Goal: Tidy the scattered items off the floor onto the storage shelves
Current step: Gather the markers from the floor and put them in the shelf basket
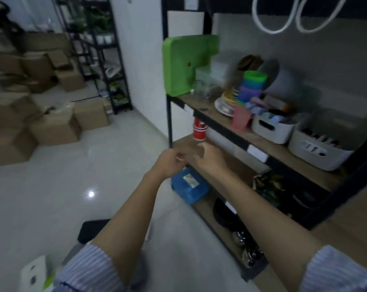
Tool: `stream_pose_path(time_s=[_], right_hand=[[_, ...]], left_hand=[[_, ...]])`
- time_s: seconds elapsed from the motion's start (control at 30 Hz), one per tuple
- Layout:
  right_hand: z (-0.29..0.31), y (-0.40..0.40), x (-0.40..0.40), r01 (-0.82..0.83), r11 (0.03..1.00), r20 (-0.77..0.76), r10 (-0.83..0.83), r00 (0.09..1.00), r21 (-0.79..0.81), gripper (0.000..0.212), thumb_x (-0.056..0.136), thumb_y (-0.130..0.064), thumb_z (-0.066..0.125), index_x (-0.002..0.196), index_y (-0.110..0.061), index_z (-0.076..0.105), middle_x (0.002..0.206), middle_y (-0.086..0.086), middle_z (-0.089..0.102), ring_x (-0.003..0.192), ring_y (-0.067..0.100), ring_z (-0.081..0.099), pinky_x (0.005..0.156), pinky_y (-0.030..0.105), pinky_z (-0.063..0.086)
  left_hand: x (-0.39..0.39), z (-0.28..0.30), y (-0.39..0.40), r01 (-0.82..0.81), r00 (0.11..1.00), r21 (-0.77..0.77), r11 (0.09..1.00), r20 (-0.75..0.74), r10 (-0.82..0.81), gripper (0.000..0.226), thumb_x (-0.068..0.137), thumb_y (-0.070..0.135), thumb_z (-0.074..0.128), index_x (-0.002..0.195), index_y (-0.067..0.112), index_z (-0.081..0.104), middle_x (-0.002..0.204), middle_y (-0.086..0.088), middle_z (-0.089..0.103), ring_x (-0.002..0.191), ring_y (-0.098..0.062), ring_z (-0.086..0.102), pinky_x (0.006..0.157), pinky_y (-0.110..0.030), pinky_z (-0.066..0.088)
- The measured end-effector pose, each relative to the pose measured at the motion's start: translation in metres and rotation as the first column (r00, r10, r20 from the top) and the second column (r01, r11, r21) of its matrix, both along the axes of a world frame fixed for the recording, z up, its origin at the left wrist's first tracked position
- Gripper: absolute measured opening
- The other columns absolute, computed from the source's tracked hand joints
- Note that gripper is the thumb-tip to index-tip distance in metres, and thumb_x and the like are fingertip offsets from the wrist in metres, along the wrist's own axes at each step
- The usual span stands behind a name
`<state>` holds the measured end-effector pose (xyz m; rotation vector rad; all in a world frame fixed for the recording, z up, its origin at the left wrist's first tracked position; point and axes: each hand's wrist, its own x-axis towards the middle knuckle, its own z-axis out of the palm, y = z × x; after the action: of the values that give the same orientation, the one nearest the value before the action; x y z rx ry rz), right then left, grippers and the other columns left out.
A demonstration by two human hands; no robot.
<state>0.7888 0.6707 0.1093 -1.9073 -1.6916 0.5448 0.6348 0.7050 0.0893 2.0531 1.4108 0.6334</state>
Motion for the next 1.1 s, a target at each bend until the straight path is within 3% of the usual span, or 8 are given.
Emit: stream_pose_path(time_s=[0.2,0.33,0.6,0.83,0.93,1.0,1.07,1.1], right_hand=[[-0.044,-0.022,-0.133,-0.232,0.966,-0.021,0.231,0.973,-0.114,0.047,0.093,-0.024,0.060,0.136,-0.008,0.051,0.137,0.012,0.055,0.124,0.026,0.052,0.101,0.030,0.040],[-0.075,-0.057,-0.225,-0.371,0.912,-0.052,0.368,0.928,-0.173,0.045,0.094,-0.026,0.059,0.135,-0.009,0.052,0.134,0.010,0.057,0.118,0.025,0.055,0.096,0.030,0.044],[-0.148,-0.139,-0.387,-0.646,0.664,-0.121,0.656,0.745,-0.375,0.045,0.094,-0.020,0.057,0.136,-0.005,0.050,0.138,0.014,0.054,0.123,0.029,0.052,0.096,0.030,0.041],[-0.206,-0.195,-0.473,-0.741,0.381,-0.091,0.856,0.509,-0.554,0.049,0.098,-0.020,0.053,0.143,-0.005,0.041,0.142,0.016,0.047,0.121,0.031,0.052,0.095,0.035,0.046],[-0.230,-0.208,-0.497,-0.753,0.280,-0.082,0.911,0.404,-0.596,0.039,0.098,-0.018,0.053,0.134,-0.002,0.048,0.131,0.019,0.053,0.114,0.034,0.055,0.089,0.036,0.047],[-0.247,-0.215,-0.512,-0.759,0.222,-0.083,0.936,0.342,-0.613,0.028,0.097,-0.019,0.052,0.121,-0.004,0.051,0.117,0.018,0.055,0.102,0.033,0.056,0.078,0.032,0.045],[-0.266,-0.219,-0.527,-0.749,0.196,-0.053,0.954,0.295,-0.633,0.006,0.096,-0.016,0.050,0.098,-0.010,0.050,0.096,0.012,0.052,0.084,0.029,0.053,0.066,0.029,0.039],[-0.277,-0.220,-0.535,-0.745,0.204,-0.034,0.956,0.291,-0.636,0.010,0.095,-0.014,0.050,0.086,-0.014,0.044,0.085,0.008,0.048,0.076,0.026,0.049,0.060,0.029,0.036]], left_hand=[[-0.149,-0.053,-0.066,-0.232,0.972,-0.120,0.965,-0.068,0.225,0.032,0.091,0.023,0.066,0.119,0.006,0.064,0.113,-0.010,0.068,0.095,-0.021,0.065,0.085,-0.024,0.047],[-0.243,-0.086,-0.128,-0.410,0.912,-0.209,0.888,-0.076,0.403,0.031,0.091,0.020,0.066,0.118,0.005,0.065,0.115,-0.012,0.068,0.099,-0.023,0.065,0.087,-0.024,0.047],[-0.397,-0.161,-0.280,-0.664,0.733,-0.377,0.645,-0.160,0.661,0.031,0.091,0.021,0.065,0.118,0.005,0.065,0.117,-0.013,0.067,0.108,-0.028,0.063,0.089,-0.032,0.050],[-0.455,-0.209,-0.385,-0.774,0.590,-0.441,0.456,-0.237,0.772,0.031,0.093,0.016,0.060,0.122,0.006,0.061,0.116,-0.016,0.066,0.108,-0.031,0.060,0.092,-0.034,0.047],[-0.464,-0.231,-0.415,-0.794,0.544,-0.464,0.393,-0.255,0.799,0.036,0.094,0.018,0.057,0.129,0.009,0.055,0.122,-0.014,0.062,0.111,-0.031,0.058,0.093,-0.033,0.046],[-0.468,-0.245,-0.426,-0.814,0.497,-0.472,0.339,-0.263,0.827,0.039,0.096,0.019,0.055,0.133,0.008,0.052,0.126,-0.014,0.060,0.113,-0.030,0.058,0.093,-0.032,0.045],[-0.470,-0.259,-0.431,-0.838,0.433,-0.463,0.288,-0.246,0.867,0.036,0.097,0.017,0.053,0.131,0.007,0.054,0.125,-0.015,0.061,0.112,-0.030,0.058,0.092,-0.033,0.046],[-0.472,-0.268,-0.432,-0.849,0.401,-0.458,0.263,-0.236,0.885,0.034,0.097,0.016,0.052,0.129,0.007,0.056,0.124,-0.015,0.062,0.112,-0.031,0.058,0.092,-0.035,0.047]])
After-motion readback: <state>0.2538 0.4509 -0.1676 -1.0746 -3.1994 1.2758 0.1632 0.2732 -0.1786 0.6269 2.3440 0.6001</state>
